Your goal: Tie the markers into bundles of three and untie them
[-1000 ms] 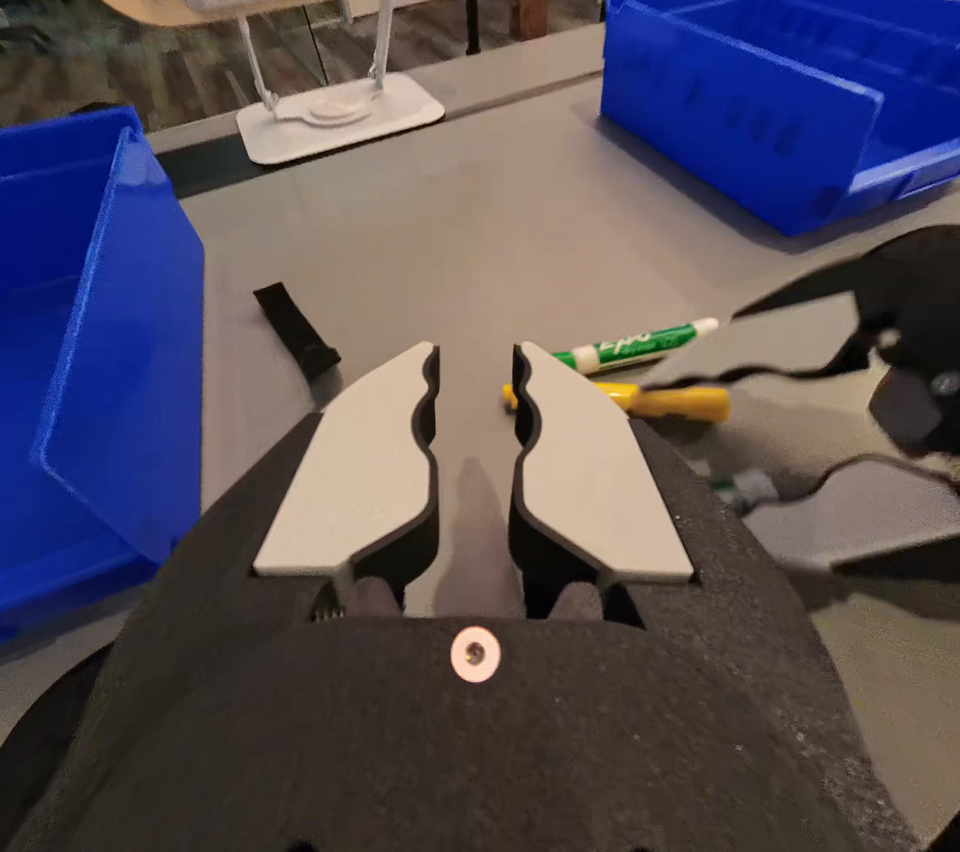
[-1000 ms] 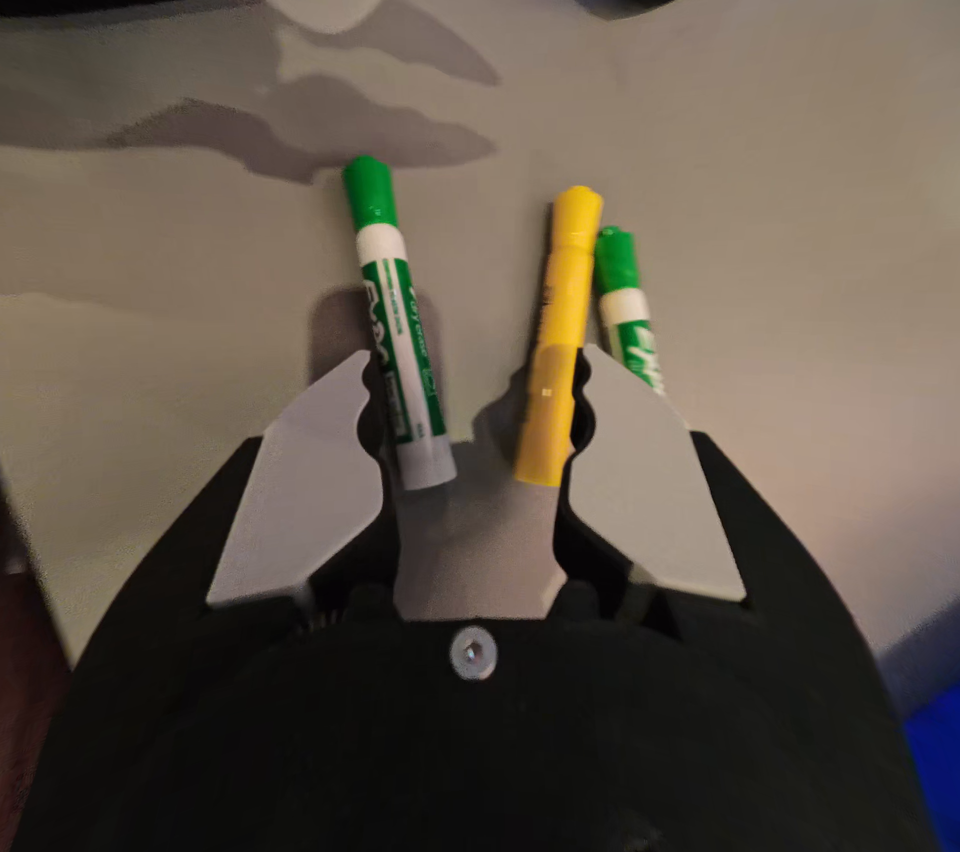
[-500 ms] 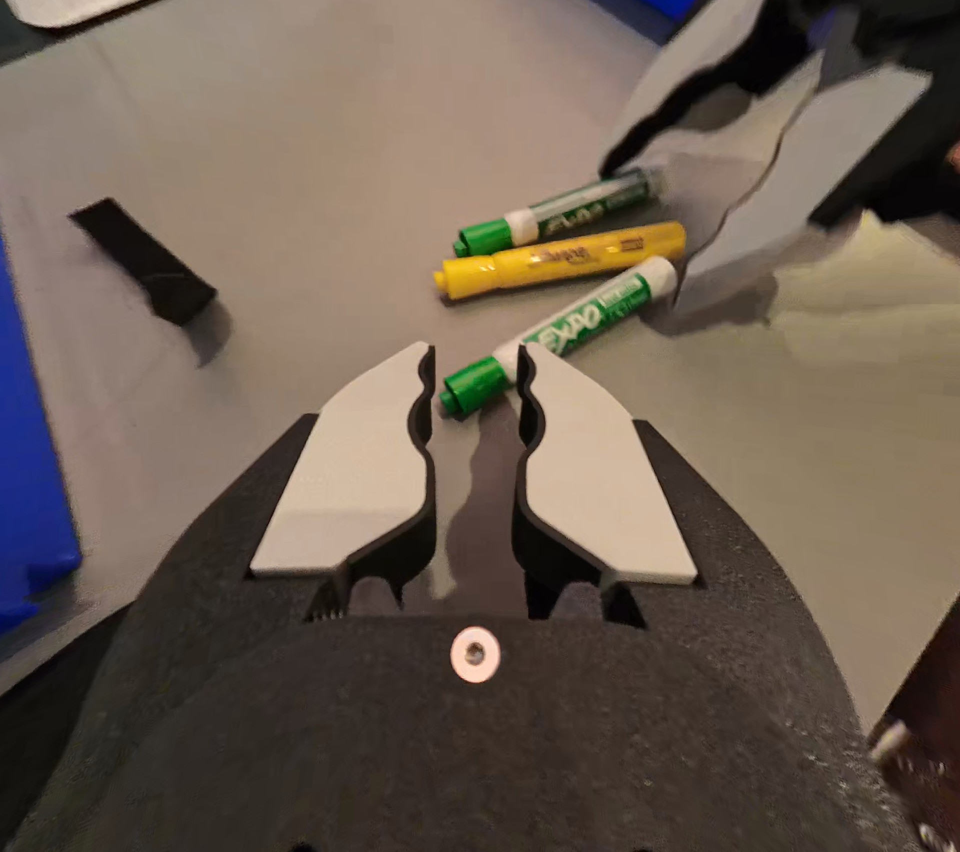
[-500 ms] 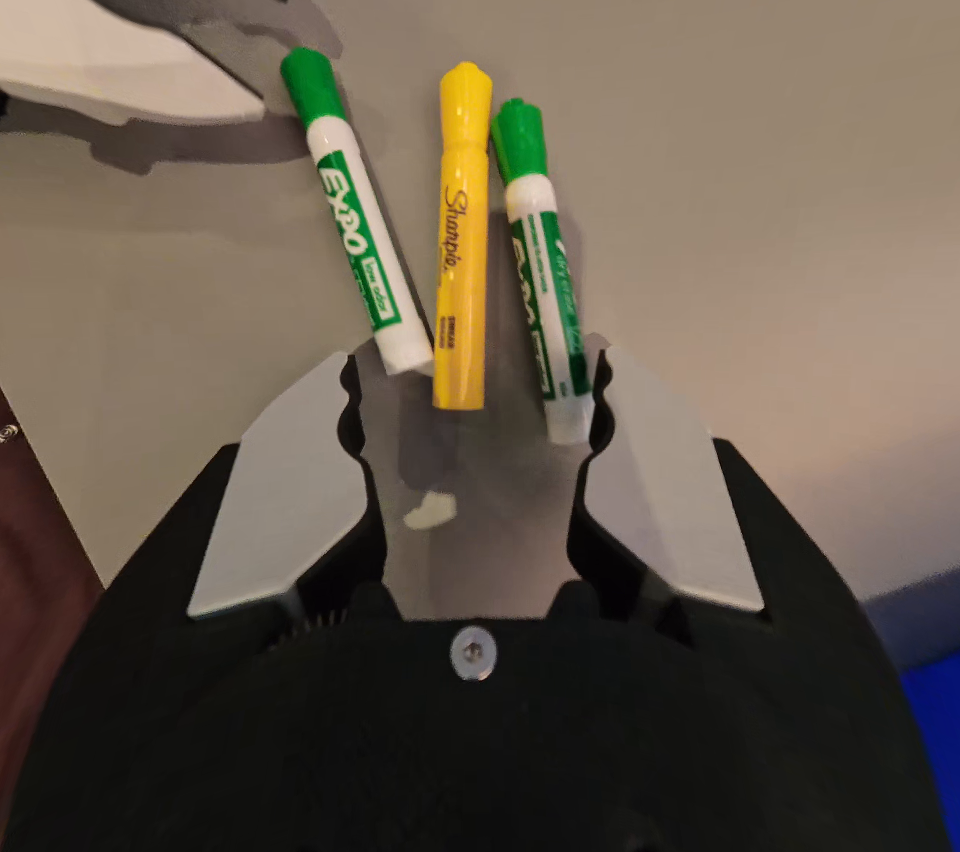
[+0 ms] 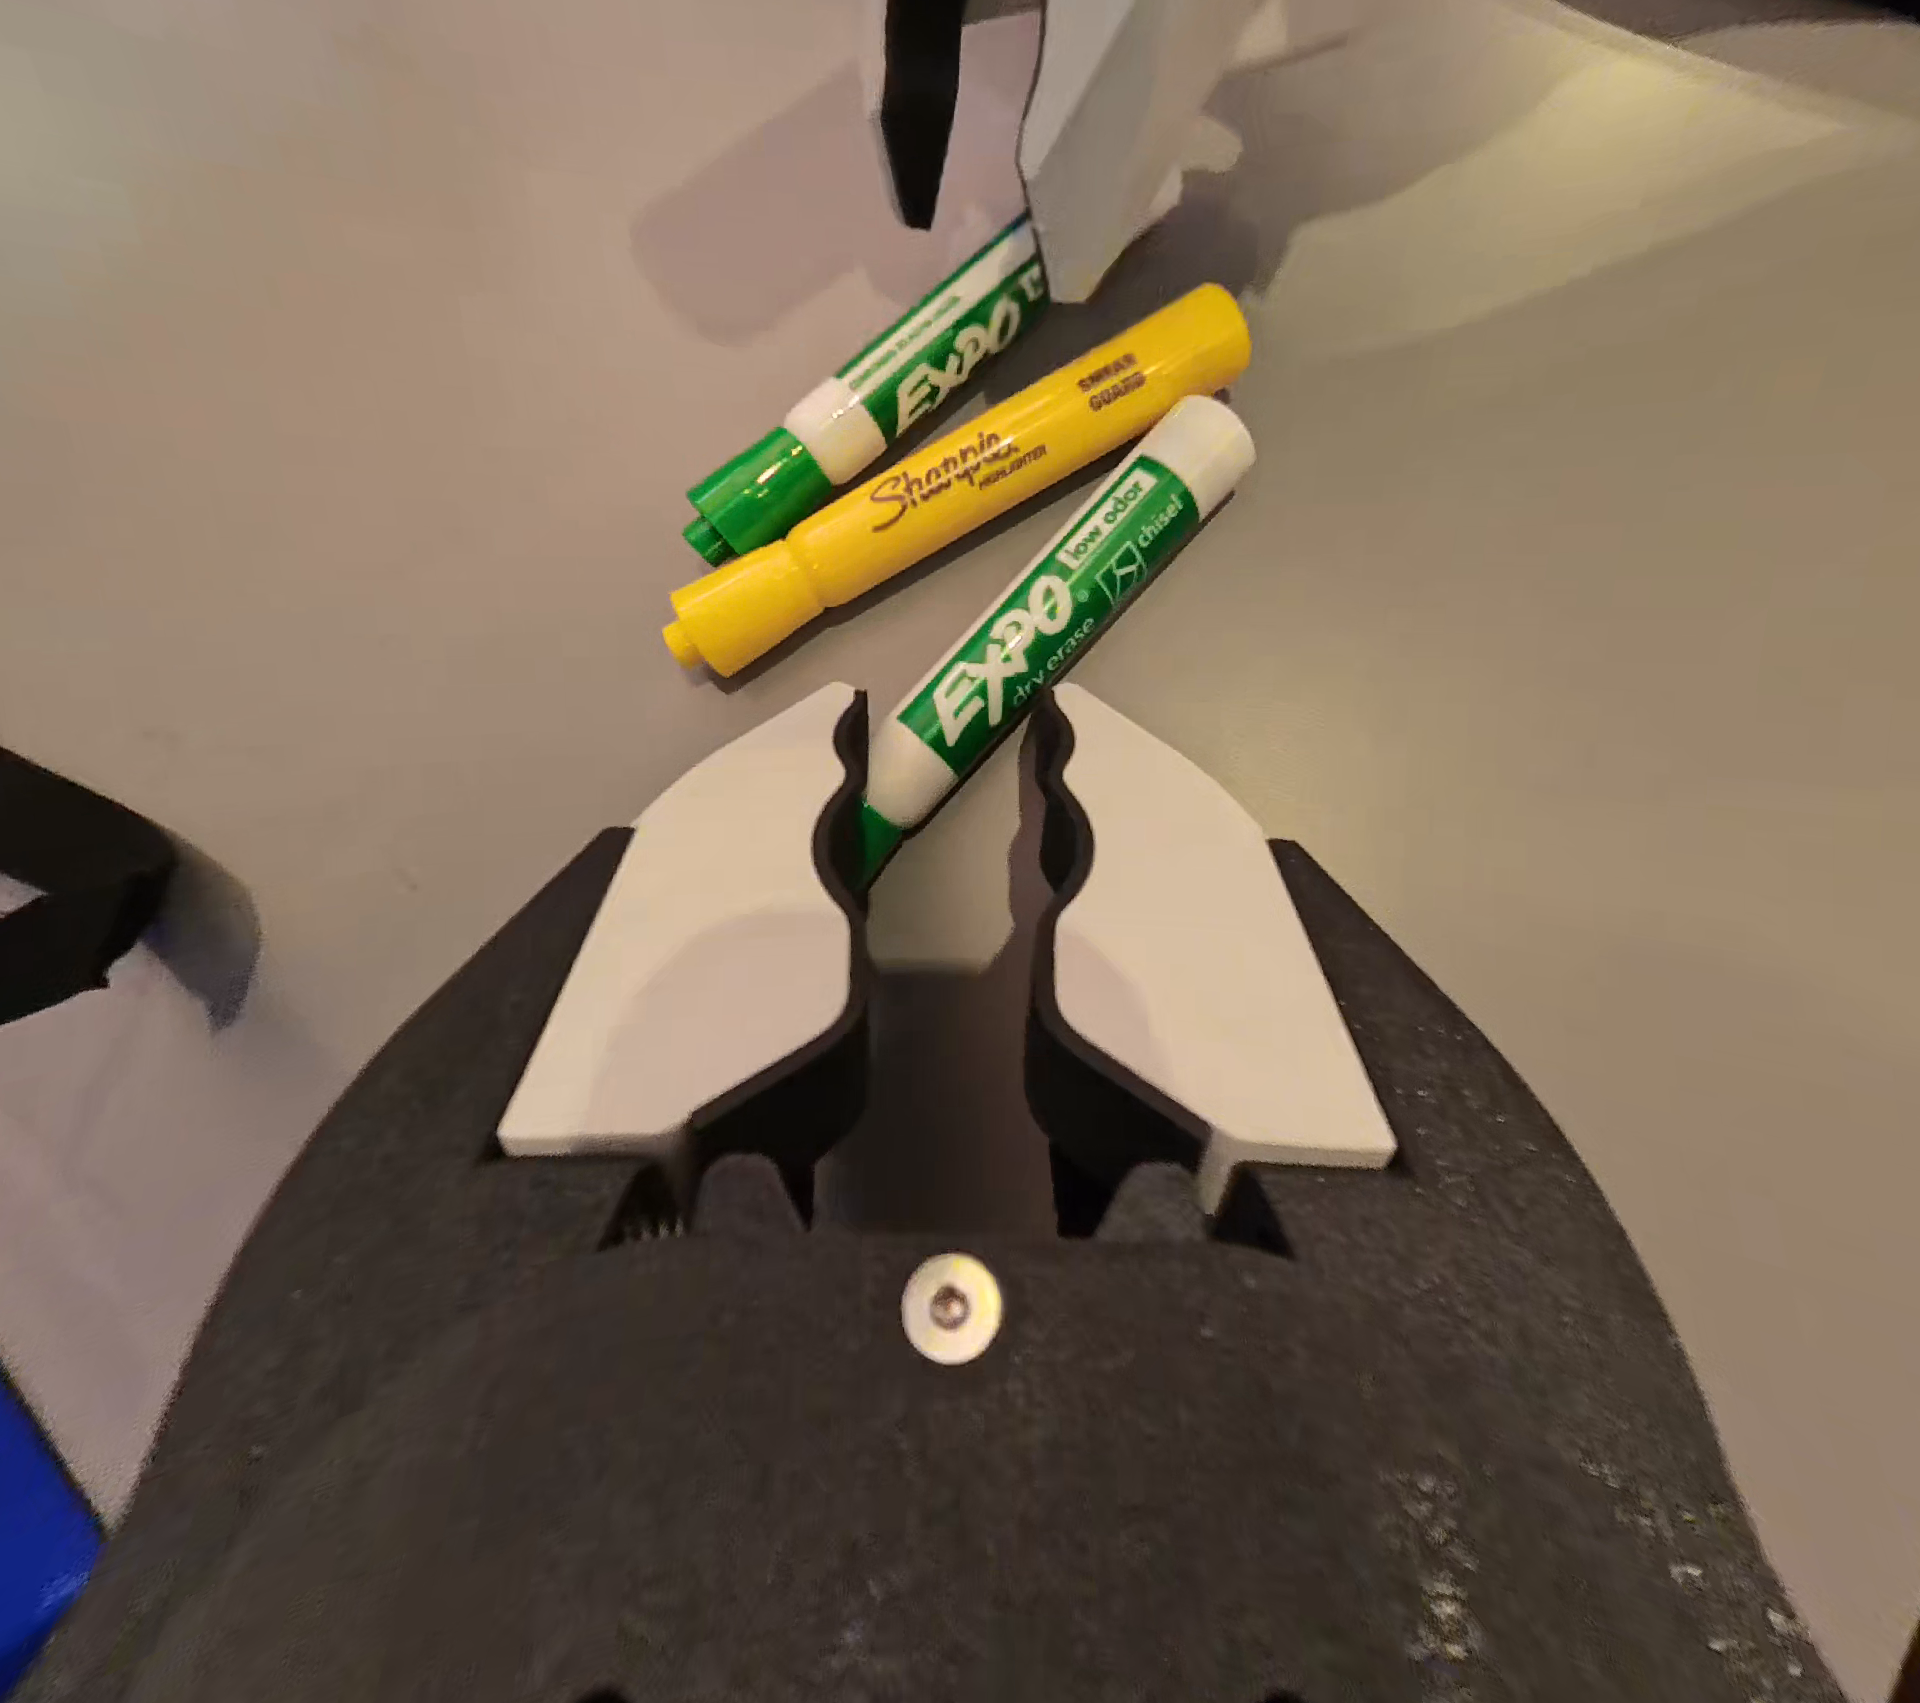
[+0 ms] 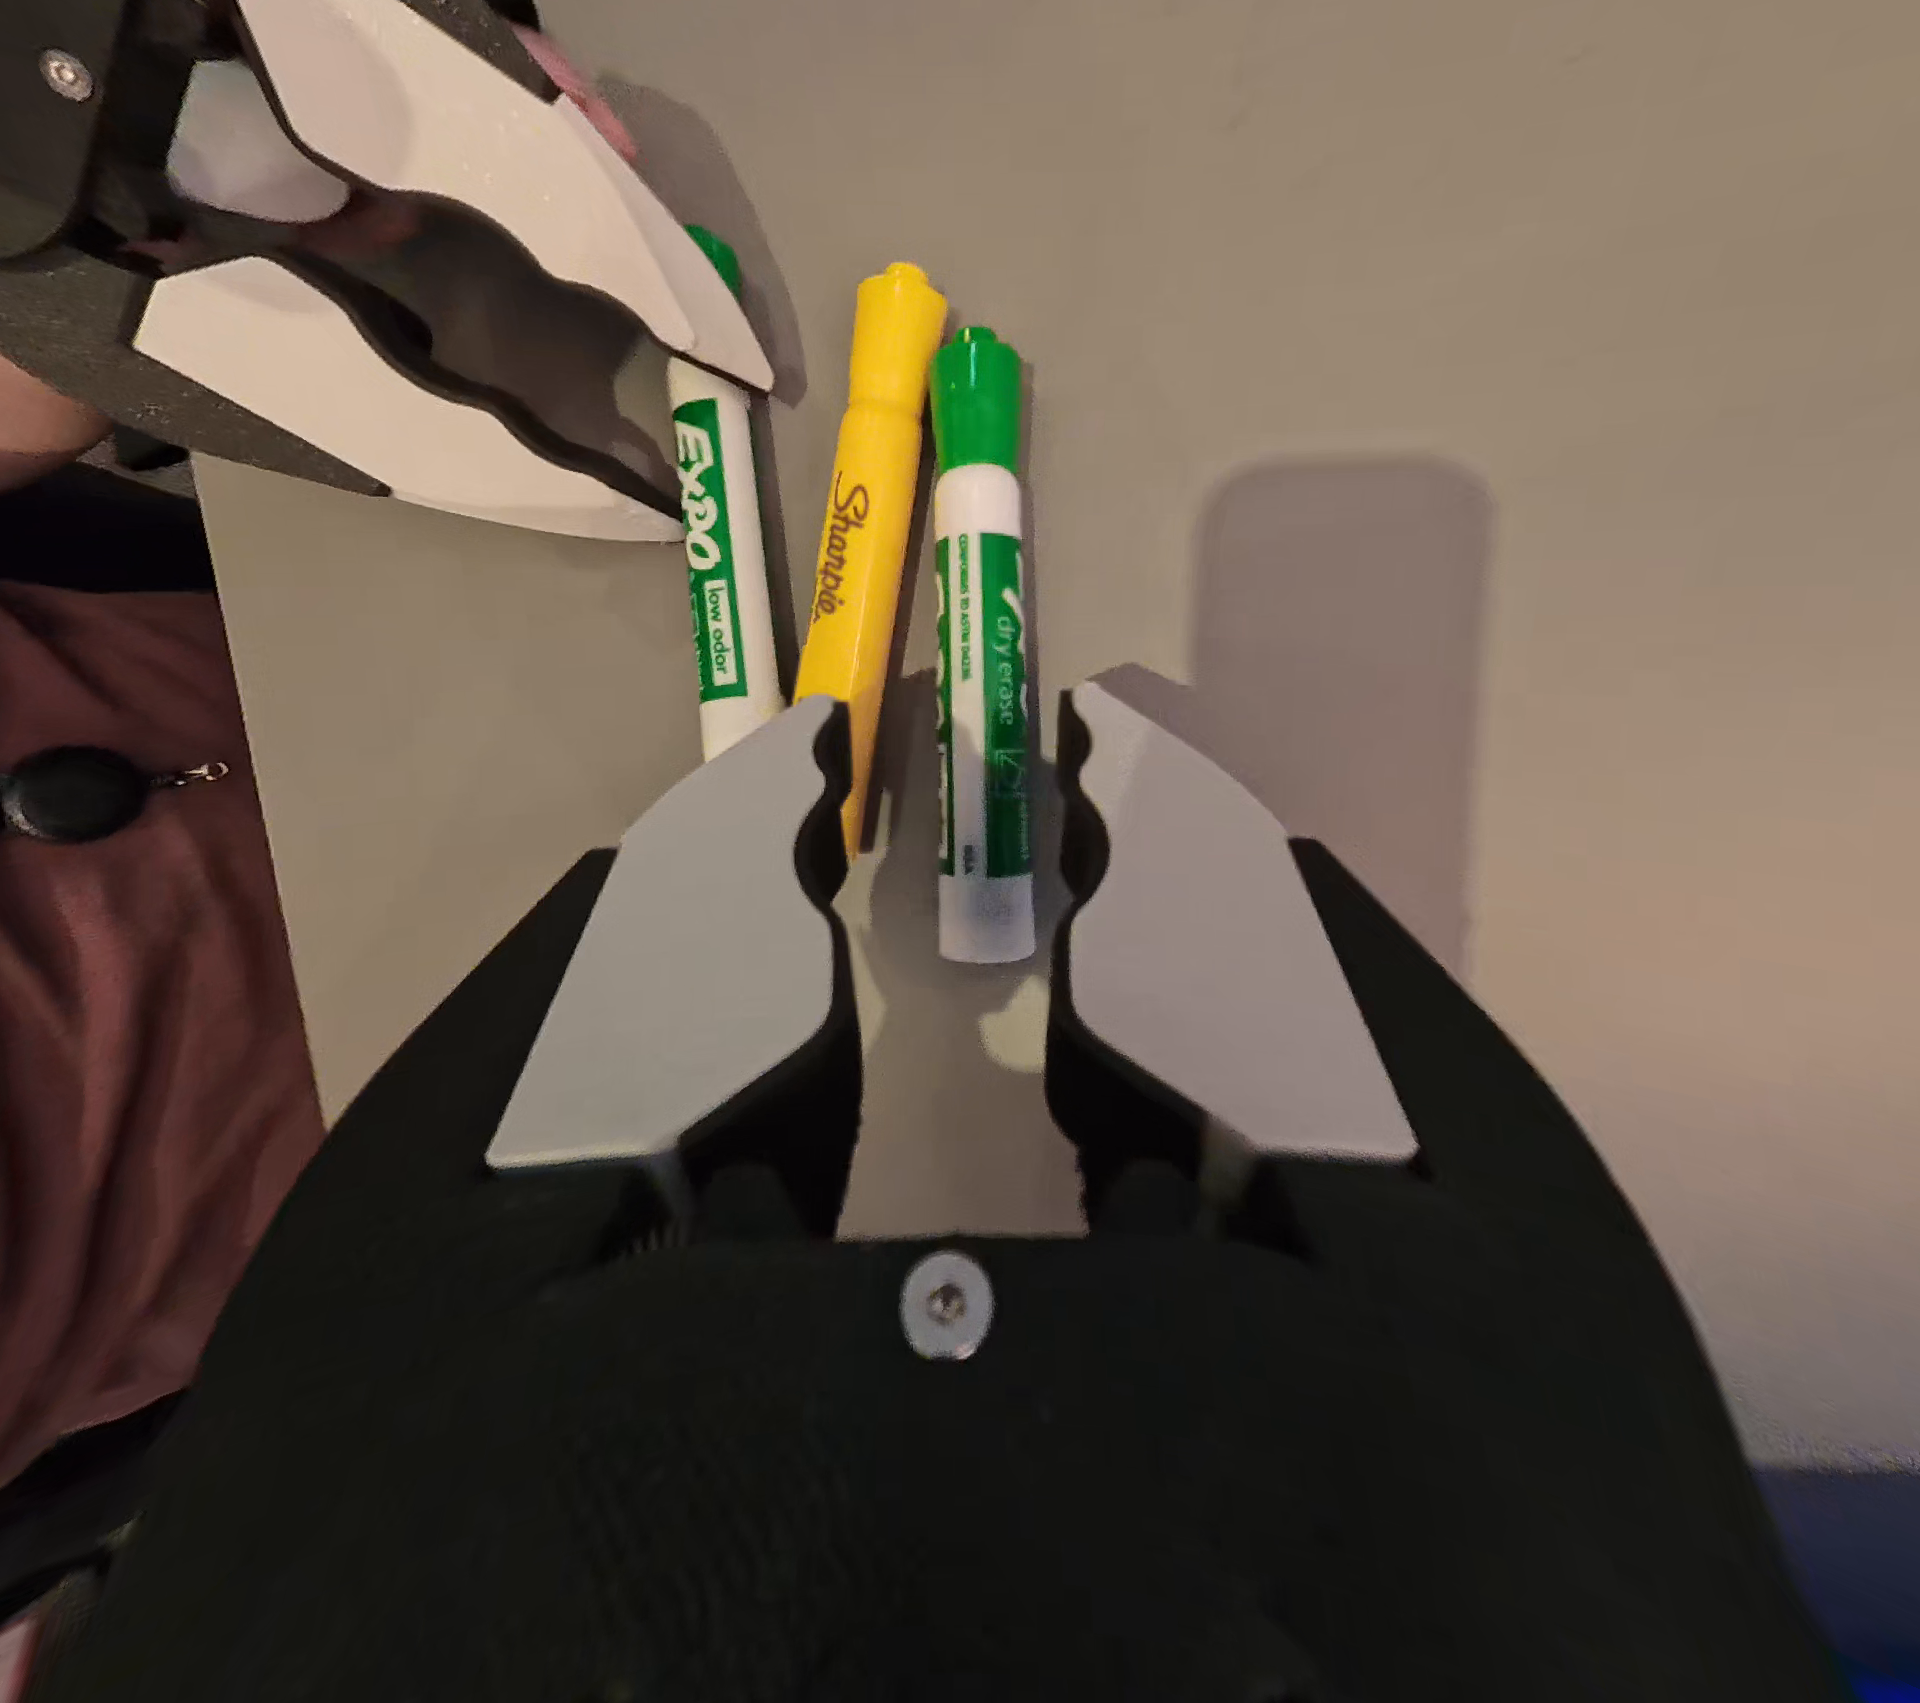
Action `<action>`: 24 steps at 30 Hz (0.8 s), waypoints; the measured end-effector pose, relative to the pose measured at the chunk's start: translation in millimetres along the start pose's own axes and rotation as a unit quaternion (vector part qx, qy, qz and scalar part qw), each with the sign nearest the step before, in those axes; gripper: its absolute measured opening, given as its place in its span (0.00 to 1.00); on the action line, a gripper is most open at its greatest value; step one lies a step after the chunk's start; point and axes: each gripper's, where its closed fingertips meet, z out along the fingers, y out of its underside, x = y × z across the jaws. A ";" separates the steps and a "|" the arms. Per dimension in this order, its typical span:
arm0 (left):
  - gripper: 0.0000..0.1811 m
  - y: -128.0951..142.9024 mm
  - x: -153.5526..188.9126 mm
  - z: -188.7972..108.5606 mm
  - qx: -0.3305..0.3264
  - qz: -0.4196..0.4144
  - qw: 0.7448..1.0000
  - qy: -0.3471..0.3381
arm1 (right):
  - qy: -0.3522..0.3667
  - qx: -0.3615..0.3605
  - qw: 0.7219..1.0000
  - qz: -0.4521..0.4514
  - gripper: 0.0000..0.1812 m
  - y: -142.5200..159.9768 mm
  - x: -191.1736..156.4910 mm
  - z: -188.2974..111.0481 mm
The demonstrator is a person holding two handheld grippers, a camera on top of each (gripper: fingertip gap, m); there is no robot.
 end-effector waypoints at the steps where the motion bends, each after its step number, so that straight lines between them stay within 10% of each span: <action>1: 0.17 -0.2 -0.8 0.5 -0.001 -0.001 1.000 0.005 | -0.009 -0.008 1.000 0.004 0.18 0.2 1.1 2.3; 18: 0.33 -23.1 -16.5 18.7 -0.028 0.088 0.994 -0.050 | -0.039 -0.052 0.998 -0.021 0.15 1.3 10.6 16.1; 24: 0.33 -18.5 -36.4 9.1 -0.119 0.241 0.953 -0.143 | -0.038 -0.030 0.999 -0.013 0.18 -2.4 13.7 13.7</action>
